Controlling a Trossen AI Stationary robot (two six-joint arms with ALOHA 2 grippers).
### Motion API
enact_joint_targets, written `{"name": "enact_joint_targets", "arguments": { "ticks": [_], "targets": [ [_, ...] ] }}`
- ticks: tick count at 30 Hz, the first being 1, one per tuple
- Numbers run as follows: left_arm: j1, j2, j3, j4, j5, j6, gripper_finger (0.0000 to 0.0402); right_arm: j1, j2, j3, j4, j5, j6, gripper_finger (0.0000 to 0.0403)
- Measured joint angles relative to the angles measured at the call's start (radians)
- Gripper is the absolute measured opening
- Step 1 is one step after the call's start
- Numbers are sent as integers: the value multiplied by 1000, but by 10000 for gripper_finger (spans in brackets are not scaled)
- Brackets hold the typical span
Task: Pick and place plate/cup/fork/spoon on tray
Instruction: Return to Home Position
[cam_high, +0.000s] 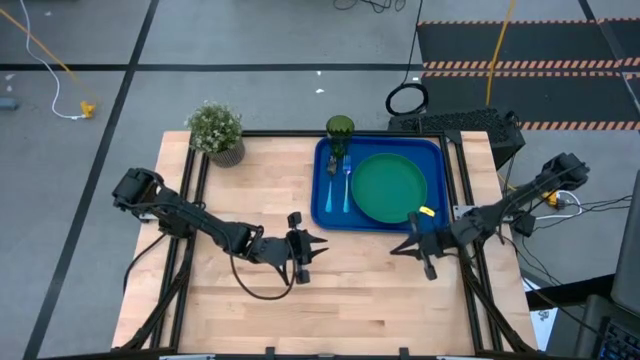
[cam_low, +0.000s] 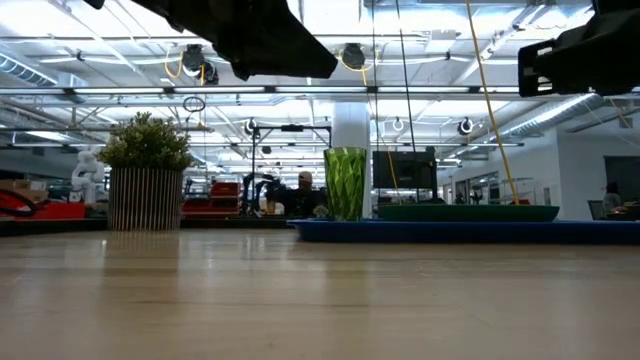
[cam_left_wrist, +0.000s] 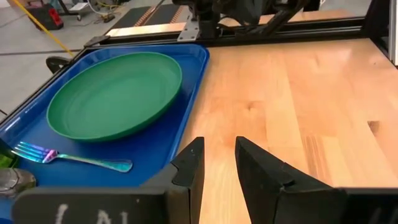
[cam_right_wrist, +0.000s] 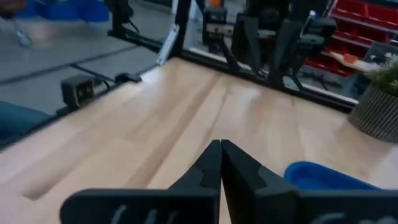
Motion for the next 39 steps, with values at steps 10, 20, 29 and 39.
{"name": "enact_joint_targets", "arguments": {
  "ticks": [10, 20, 29, 39],
  "targets": [
    [7, 0, 0, -19, 0, -6, 94, -3, -241, -52, -78, -61, -40, 0],
    [27, 0, 0, -111, -32, -21, 94, -57, -425, -99, -198, -116, -40, 0],
    [76, -9, -112, -83, -37, -119, 94, -116, -512, -101, -292, -166, 13, 0],
    [55, -148, -261, 58, -46, -159, 94, -154, -601, -101, -360, -165, -3, 0]
  ]
}}
